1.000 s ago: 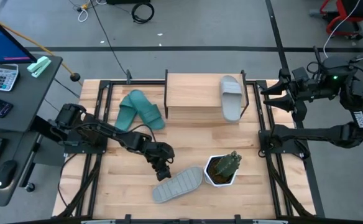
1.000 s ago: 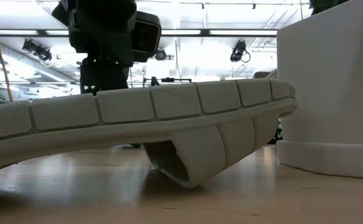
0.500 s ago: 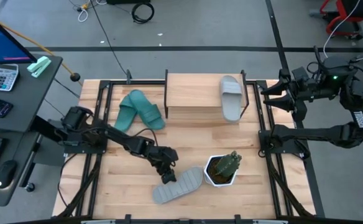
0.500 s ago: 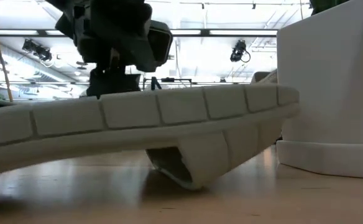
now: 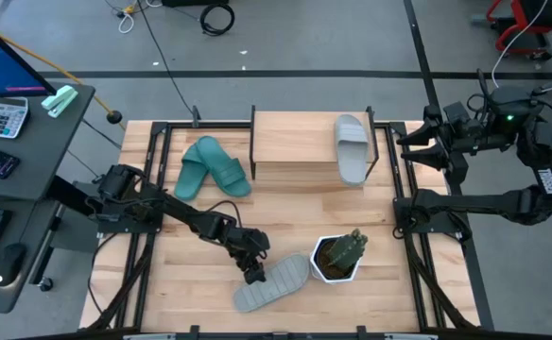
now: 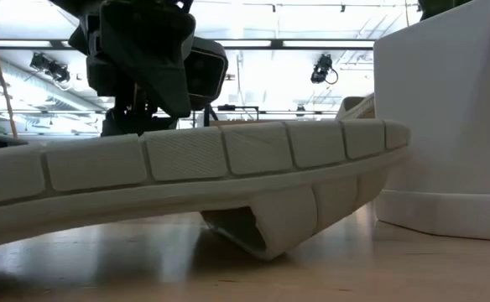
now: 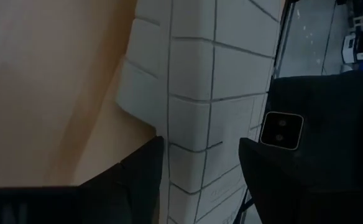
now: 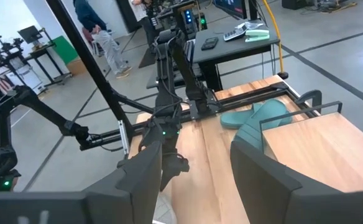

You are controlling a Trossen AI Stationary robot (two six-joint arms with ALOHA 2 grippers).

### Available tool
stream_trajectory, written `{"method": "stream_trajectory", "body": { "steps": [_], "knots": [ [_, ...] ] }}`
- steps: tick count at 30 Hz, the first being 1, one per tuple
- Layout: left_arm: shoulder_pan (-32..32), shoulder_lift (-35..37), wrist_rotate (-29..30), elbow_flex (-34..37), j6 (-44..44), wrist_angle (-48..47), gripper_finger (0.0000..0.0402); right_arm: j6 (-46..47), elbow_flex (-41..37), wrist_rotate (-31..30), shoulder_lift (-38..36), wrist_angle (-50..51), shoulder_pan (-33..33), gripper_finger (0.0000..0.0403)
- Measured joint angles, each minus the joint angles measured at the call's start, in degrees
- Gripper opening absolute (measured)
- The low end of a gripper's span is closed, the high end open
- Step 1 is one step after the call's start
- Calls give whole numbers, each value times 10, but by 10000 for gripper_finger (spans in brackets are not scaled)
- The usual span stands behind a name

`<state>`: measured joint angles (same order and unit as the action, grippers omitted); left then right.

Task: Pick and place slides into the shelf
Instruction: Put the gray slipper on the shelf

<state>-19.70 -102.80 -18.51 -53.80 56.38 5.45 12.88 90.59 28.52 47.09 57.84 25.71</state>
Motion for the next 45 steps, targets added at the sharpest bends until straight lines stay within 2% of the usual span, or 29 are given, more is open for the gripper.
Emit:
{"method": "stream_trajectory", "body": {
  "steps": [11, 15, 21, 25, 30, 32, 36, 45],
  "knots": [
    [-4, -5, -8, 1, 13, 1, 220, 4, 0, 4, 0, 0, 0, 198],
    [-7, -22, -14, 0, 32, 30, 220, 4, 0, 4, 0, 0, 0, 198],
    [-13, -72, -37, 0, 90, 137, 214, 5, 0, 4, 0, 0, 0, 198],
    [-14, -83, -35, 0, 96, 180, 179, 5, 0, 3, 0, 0, 0, 198],
    [-15, -81, -58, -1, 83, 192, 83, 5, 0, 3, 0, 0, 0, 198],
    [-14, -80, -67, -1, 83, 197, 82, 3, 0, 3, 0, 0, 0, 198],
    [-14, -61, -68, 1, 76, 187, 82, 1, 0, 3, 0, 0, 0, 198],
    [19, 68, -69, 1, -6, -36, 82, -10, 0, 3, -1, 6, 0, 198]
  ]
}}
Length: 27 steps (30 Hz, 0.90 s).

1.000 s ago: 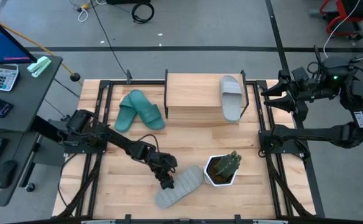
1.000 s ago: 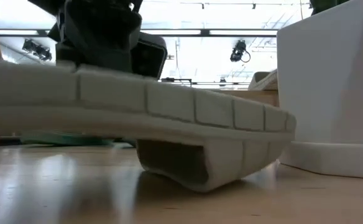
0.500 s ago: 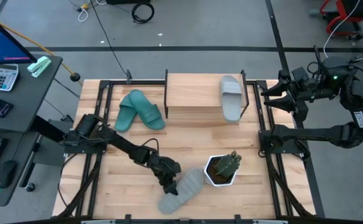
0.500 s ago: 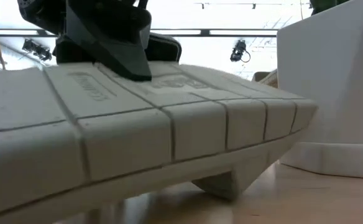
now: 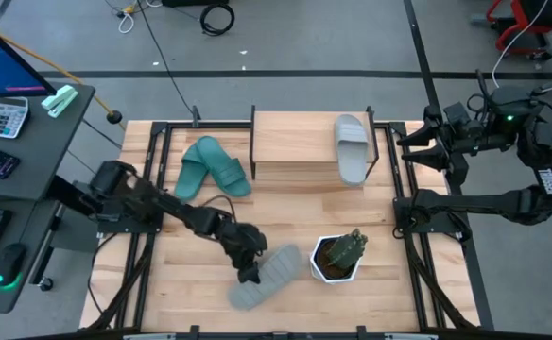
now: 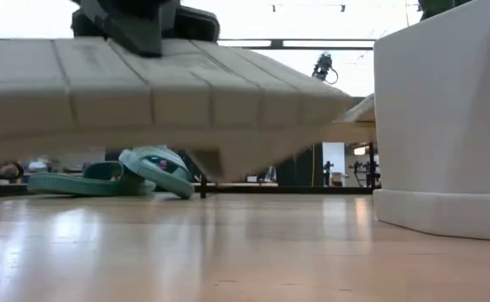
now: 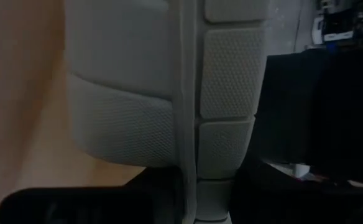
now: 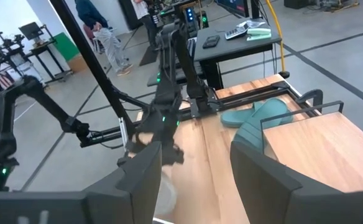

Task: Pick and place slides into the shelf
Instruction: Put the gray slipper on the shelf

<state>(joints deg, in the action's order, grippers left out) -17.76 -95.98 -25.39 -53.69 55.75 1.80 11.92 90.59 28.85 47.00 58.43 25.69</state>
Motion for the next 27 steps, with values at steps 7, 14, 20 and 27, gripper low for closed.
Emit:
{"method": "stream_trajectory", "body": {
  "steps": [7, 14, 20, 27],
  "knots": [
    [52, 128, 44, 0, -28, -97, 82, -1, 0, 0, -1, 4, 0, 198],
    [120, 261, 221, -11, -81, -100, 82, -3, 0, 0, -2, 3, 0, 198],
    [153, 314, 370, -77, -219, -98, 82, 7, 0, 0, -2, 2, 0, 198],
    [161, 292, 513, -194, -356, -104, 82, 35, 0, -1, 2, -35, 0, 198]
  ]
}}
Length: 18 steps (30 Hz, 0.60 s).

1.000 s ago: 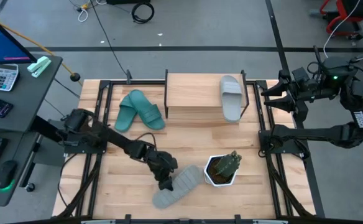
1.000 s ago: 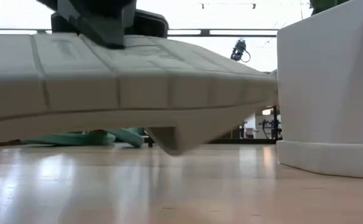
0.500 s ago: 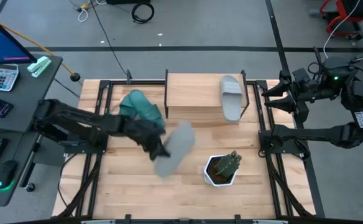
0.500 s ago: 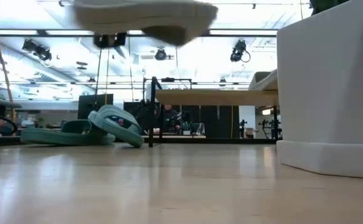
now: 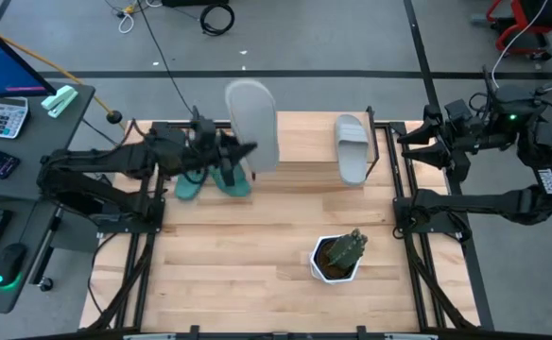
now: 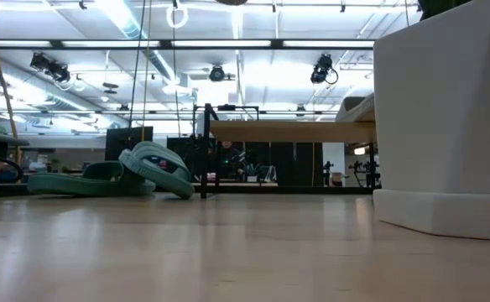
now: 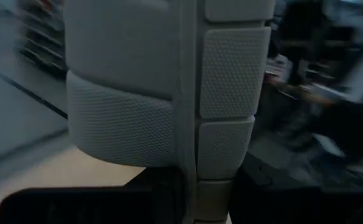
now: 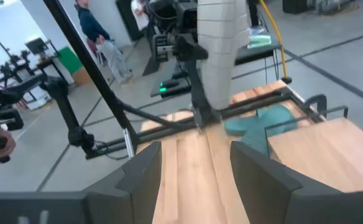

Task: Pick and place slides into the shelf
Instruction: Put the gray slipper on the shelf

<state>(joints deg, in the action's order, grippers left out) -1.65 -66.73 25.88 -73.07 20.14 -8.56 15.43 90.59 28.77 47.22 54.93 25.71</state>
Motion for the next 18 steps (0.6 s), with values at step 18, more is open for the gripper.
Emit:
{"method": "stream_trajectory", "body": {
  "steps": [18],
  "knots": [
    [-9, -196, 306, -241, -224, -39, 81, -120, 0, -83, 100, -214, 0, 198]
  ]
}}
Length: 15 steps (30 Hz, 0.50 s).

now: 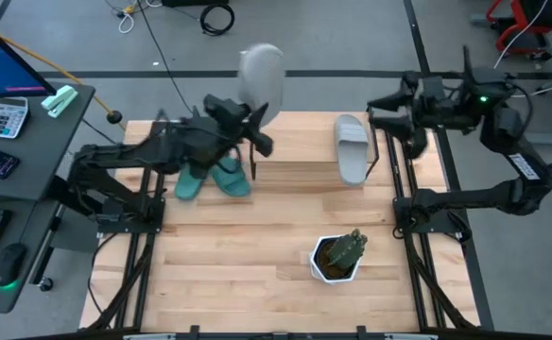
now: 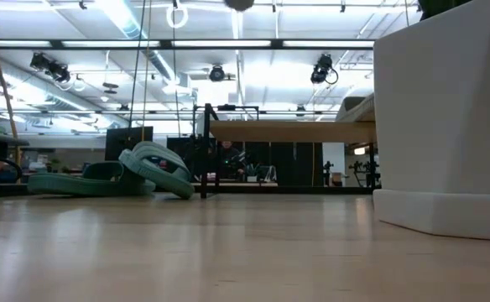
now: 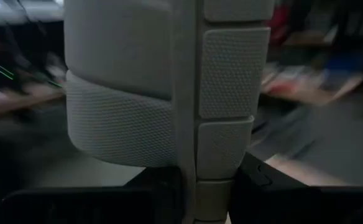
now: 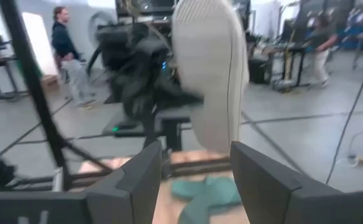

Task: Pick and place slides into the shelf
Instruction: Put the gray slipper on the shelf

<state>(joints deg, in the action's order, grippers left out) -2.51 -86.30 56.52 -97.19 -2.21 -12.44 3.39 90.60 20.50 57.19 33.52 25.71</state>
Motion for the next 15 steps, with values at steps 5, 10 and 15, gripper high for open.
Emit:
{"method": "stream_trajectory", "body": {
  "steps": [5, 10, 15],
  "knots": [
    [-2, -49, 86, -14, -214, -42, 81, -73, 0, 0, 19, -33, 0, 198],
    [1, -83, 156, -14, -388, -92, 81, -129, 0, -9, 25, -27, 0, 199],
    [18, -94, 206, -15, -450, -99, 81, 66, 0, -109, 30, -28, 1, 196]
  ]
}}
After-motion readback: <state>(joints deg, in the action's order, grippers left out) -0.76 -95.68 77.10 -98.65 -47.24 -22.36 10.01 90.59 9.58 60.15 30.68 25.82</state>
